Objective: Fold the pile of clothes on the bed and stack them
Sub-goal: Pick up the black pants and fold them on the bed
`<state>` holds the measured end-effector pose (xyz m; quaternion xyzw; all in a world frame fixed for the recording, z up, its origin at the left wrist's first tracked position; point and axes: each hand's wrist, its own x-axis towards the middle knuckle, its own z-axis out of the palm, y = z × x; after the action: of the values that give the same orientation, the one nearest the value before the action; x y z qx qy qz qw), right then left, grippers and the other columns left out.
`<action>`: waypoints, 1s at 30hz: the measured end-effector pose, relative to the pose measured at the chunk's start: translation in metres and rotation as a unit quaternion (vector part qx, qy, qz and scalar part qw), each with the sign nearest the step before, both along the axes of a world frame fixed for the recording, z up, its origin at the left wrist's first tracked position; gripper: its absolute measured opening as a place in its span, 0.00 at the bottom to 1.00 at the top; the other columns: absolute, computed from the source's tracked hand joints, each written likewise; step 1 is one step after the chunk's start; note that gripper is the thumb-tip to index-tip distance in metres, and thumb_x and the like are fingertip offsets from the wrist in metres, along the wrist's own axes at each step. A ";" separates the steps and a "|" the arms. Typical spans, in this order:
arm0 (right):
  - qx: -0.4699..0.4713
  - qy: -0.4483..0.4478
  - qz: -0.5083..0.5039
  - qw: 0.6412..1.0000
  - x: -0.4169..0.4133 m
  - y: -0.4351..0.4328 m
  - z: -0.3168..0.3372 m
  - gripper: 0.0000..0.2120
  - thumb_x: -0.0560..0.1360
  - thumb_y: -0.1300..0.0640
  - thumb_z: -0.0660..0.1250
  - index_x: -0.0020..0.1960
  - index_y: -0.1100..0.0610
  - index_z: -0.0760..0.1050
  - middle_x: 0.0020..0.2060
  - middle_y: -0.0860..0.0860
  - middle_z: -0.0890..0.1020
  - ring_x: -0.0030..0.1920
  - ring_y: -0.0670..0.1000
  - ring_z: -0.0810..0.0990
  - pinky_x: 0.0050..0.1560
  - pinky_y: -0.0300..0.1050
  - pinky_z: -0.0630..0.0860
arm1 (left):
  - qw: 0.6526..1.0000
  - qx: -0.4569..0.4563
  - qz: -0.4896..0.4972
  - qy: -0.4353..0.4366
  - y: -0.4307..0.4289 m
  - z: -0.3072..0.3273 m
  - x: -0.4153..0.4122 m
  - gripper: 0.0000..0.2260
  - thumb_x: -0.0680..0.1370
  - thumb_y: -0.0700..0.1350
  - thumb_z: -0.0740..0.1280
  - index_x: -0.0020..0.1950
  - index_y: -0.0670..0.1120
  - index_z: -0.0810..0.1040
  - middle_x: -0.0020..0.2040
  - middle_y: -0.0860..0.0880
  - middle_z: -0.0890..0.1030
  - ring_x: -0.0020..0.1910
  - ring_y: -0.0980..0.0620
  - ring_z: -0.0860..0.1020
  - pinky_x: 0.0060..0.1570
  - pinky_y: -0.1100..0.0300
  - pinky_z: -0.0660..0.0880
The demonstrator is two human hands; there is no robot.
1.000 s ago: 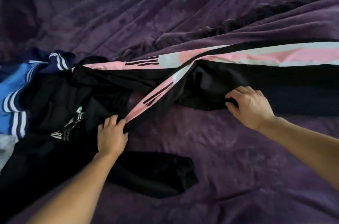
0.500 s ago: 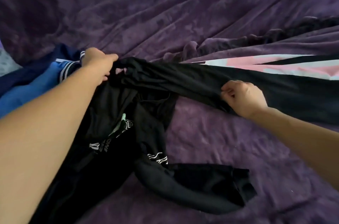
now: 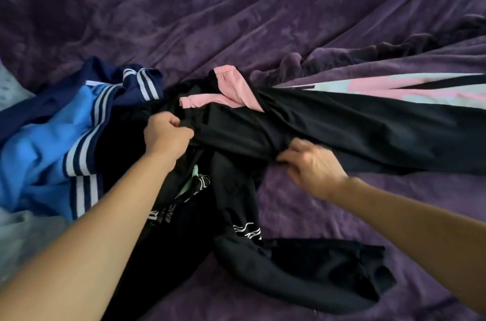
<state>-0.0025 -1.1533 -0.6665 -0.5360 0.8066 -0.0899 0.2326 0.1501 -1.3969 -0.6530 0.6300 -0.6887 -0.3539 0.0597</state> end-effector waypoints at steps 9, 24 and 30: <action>-0.062 -0.192 -0.341 0.918 -0.040 -0.143 0.001 0.20 0.70 0.47 0.73 0.55 0.58 0.77 0.49 0.52 0.81 0.49 0.52 0.79 0.50 0.38 0.72 | 0.982 0.097 0.106 0.125 0.001 -0.001 -0.016 0.11 0.69 0.34 0.68 0.43 0.48 0.71 0.40 0.49 0.74 0.34 0.52 0.74 0.26 0.62 0.73; -0.109 -0.150 -0.037 0.982 0.042 -0.080 0.007 0.20 0.73 0.65 0.60 0.62 0.55 0.79 0.57 0.52 0.79 0.59 0.56 0.76 0.57 0.52 0.75 | 0.965 0.230 0.055 0.109 -0.005 0.010 0.000 0.23 0.63 0.65 0.72 0.47 0.49 0.77 0.41 0.51 0.82 0.41 0.51 0.80 0.43 0.57 0.75; -0.106 0.053 -0.099 0.988 0.001 0.012 -0.019 0.18 0.78 0.56 0.64 0.68 0.56 0.74 0.67 0.57 0.74 0.66 0.61 0.72 0.59 0.58 0.73 | 0.996 0.018 0.058 0.062 0.011 -0.017 -0.017 0.19 0.68 0.40 0.73 0.56 0.47 0.73 0.49 0.48 0.77 0.45 0.49 0.76 0.45 0.62 0.73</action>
<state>-0.0015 -1.1409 -0.6857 -0.4787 0.8529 -0.1693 0.1215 0.1327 -1.3860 -0.6703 0.6467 -0.6392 -0.4010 0.1114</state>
